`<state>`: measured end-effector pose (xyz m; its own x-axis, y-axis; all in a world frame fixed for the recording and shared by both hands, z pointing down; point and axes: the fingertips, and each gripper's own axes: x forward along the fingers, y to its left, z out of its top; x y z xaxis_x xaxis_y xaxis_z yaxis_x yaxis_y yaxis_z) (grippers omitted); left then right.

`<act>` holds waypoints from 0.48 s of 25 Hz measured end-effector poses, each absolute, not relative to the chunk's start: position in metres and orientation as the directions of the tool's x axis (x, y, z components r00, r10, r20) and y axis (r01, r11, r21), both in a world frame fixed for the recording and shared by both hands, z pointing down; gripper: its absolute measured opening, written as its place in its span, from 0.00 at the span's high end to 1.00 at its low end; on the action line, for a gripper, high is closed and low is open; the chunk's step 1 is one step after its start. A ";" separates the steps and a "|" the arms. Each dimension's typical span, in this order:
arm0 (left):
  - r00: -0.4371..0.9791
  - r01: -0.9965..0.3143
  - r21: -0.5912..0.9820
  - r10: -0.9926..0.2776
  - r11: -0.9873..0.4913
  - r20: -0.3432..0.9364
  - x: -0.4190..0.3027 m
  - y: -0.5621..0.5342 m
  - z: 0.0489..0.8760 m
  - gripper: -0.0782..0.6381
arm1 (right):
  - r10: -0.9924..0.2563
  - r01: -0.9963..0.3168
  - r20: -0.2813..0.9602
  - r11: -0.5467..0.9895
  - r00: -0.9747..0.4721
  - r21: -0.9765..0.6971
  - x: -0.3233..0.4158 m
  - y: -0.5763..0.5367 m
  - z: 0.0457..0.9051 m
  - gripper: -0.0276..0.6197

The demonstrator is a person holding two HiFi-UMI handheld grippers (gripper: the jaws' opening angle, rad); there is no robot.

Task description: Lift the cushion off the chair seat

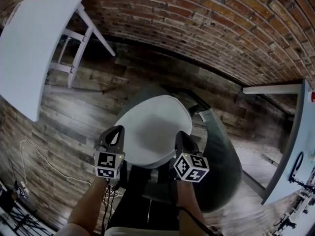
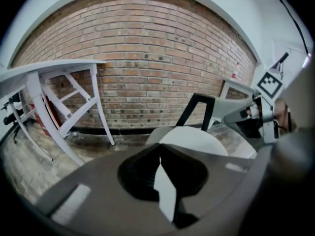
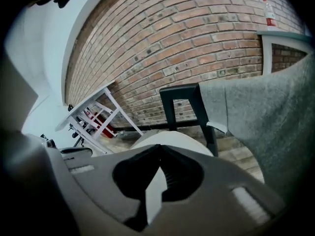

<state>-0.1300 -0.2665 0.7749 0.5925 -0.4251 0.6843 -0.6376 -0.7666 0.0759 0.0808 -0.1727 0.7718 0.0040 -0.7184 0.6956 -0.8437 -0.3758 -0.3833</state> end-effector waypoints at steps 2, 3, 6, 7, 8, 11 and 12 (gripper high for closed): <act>0.591 -0.634 0.076 -0.418 -0.770 0.690 -0.132 -0.268 0.787 0.90 | -0.714 -0.846 0.700 -0.381 0.013 -0.372 0.080 -0.172 0.783 0.96; 0.591 -0.632 0.075 -0.417 -0.771 0.691 -0.133 -0.269 0.793 0.90 | -0.711 -0.848 0.703 -0.382 0.015 -0.368 0.079 -0.172 0.788 0.96; 0.585 -0.628 0.066 -0.415 -0.776 0.697 -0.134 -0.272 0.809 0.90 | -0.704 -0.853 0.710 -0.385 0.022 -0.354 0.077 -0.174 0.803 0.96; 0.586 -0.626 0.064 -0.415 -0.777 0.696 -0.134 -0.273 0.814 0.90 | -0.701 -0.853 0.712 -0.387 0.025 -0.351 0.077 -0.174 0.808 0.96; 0.587 -0.627 0.066 -0.414 -0.776 0.695 -0.133 -0.274 0.819 0.90 | -0.700 -0.852 0.714 -0.390 0.028 -0.349 0.077 -0.174 0.812 0.96; 0.581 -0.633 0.080 -0.405 -0.770 0.706 -0.132 -0.272 0.831 0.90 | -0.693 -0.850 0.720 -0.399 0.033 -0.345 0.077 -0.171 0.822 0.96; 0.577 -0.631 0.078 -0.401 -0.771 0.711 -0.130 -0.271 0.833 0.90 | -0.691 -0.849 0.722 -0.400 0.033 -0.344 0.077 -0.171 0.826 0.96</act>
<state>-0.1301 -0.2713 0.8334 0.5774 -0.4005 0.7115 -0.6314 -0.7715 0.0781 0.0770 -0.1711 0.8261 0.0330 -0.6913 0.7218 -0.8493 -0.4001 -0.3443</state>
